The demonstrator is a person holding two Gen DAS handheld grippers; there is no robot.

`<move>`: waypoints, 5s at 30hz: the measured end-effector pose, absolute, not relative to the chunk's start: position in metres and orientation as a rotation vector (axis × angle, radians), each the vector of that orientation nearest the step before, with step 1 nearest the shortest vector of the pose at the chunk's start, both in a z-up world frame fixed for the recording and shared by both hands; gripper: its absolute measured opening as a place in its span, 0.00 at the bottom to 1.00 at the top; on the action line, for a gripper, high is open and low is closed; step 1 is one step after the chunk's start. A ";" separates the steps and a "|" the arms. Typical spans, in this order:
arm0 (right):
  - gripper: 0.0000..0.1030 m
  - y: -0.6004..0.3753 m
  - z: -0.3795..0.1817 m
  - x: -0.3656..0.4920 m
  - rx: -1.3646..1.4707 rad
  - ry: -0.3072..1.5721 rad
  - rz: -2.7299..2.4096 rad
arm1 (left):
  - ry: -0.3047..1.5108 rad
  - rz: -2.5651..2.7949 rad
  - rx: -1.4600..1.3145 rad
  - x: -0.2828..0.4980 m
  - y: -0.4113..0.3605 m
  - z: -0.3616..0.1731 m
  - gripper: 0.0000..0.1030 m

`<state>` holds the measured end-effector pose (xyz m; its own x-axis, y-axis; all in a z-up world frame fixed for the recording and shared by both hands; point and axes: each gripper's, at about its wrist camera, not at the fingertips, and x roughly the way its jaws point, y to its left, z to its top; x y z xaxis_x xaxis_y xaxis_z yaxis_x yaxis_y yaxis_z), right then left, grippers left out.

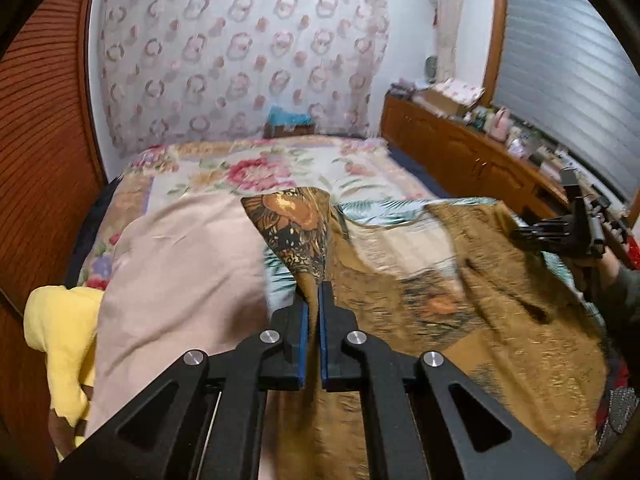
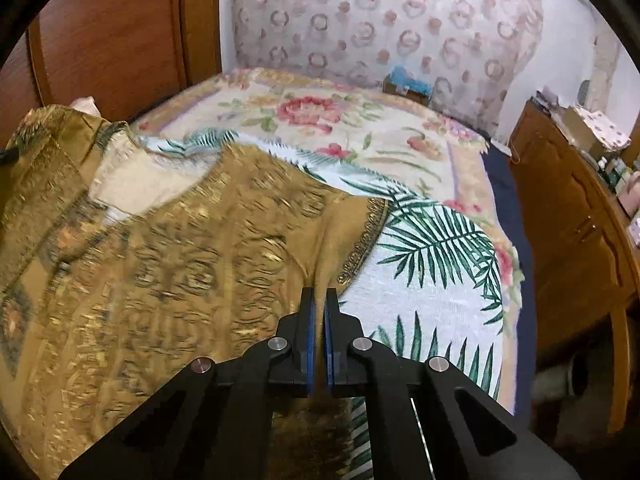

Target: Fold small clothes

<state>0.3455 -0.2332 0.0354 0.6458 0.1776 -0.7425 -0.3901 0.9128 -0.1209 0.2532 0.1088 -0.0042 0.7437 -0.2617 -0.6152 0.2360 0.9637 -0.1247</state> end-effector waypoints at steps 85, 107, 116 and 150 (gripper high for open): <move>0.53 -0.283 0.035 0.054 -0.172 0.663 0.336 | 0.743 -0.057 -0.061 0.091 0.147 -0.036 0.78; 0.67 -0.293 -0.002 0.134 -0.138 0.814 0.300 | 0.877 -0.181 -0.069 0.108 0.143 -0.081 0.43; 0.11 -0.282 -0.004 0.113 -0.142 0.796 0.407 | 0.830 -0.187 -0.061 0.092 0.131 -0.071 0.10; 0.07 -0.314 0.184 -0.108 -0.152 0.154 0.442 | 0.171 -0.230 -0.052 -0.040 0.117 0.156 0.07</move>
<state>-0.1077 -0.3142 0.1837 0.8924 0.4132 -0.1810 -0.4362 0.8928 -0.1126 -0.0399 0.1174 0.1560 0.9593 -0.2310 -0.1622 0.2222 0.9724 -0.0711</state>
